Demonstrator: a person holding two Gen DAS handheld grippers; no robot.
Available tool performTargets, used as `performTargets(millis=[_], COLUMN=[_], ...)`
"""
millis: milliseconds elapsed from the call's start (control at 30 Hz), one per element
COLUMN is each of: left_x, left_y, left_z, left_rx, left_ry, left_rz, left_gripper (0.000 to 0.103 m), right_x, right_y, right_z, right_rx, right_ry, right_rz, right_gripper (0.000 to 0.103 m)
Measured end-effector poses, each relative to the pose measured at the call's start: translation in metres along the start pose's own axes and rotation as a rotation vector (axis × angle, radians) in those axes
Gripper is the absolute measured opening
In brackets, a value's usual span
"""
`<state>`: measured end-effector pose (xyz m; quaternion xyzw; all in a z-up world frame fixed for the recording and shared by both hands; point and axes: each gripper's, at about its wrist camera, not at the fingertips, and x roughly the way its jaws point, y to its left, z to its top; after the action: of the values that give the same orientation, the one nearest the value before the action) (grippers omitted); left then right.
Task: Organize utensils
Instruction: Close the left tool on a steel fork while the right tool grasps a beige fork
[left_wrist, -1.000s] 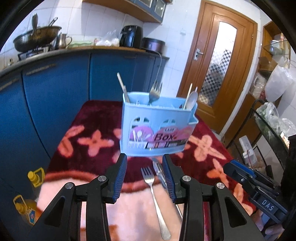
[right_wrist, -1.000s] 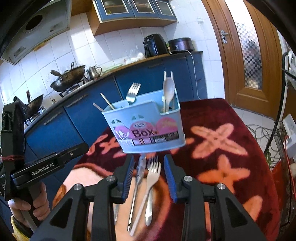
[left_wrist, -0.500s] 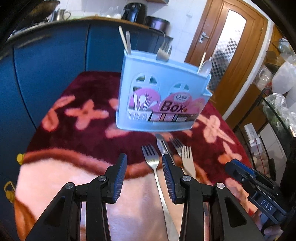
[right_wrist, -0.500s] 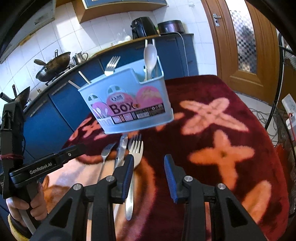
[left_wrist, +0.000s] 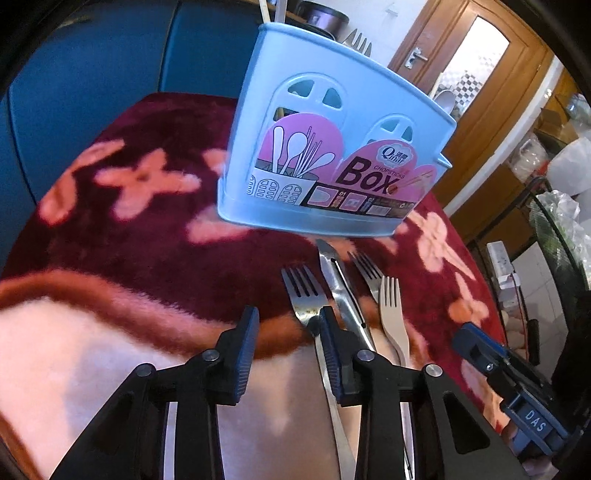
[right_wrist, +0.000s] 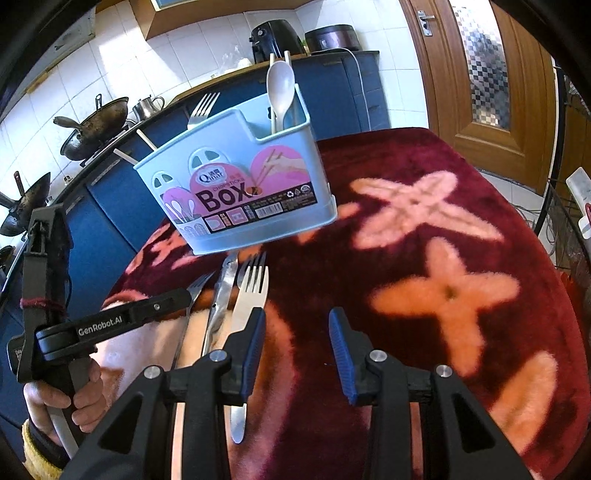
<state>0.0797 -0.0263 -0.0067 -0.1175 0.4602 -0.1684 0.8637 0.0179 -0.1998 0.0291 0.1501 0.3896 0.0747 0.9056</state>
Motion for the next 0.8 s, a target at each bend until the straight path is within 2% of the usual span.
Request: performTargets(millis=[133,367,600,800], left_x=[0.007,0.017,0.019,0.002], left_y=[-0.001,-0.009,-0.009,-0.006], left_z=[0.004,0.006,0.008,0.007], left_rx=[-0.011,-0.02,-0.037,-0.038], left_ry=[0.014,0.028,0.02,-0.036], left_rz=[-0.06,-0.113,-0.127,-0.118], left_gripper=[0.018,0.008,0.004,0.003], right_x=[0.003,0.005,0.006,0.008], right_y=[-0.002,-0.006,-0.007,-0.005], right_z=[0.0,-0.001,-0.002,0.0], right_rx=[0.006,0.018,0.017,0.019], right_ry=[0.005,0.012,0.016,0.023], right_rz=[-0.003,-0.006,-0.002,0.016], right_gripper=[0.039,0.039,0.039,0.039])
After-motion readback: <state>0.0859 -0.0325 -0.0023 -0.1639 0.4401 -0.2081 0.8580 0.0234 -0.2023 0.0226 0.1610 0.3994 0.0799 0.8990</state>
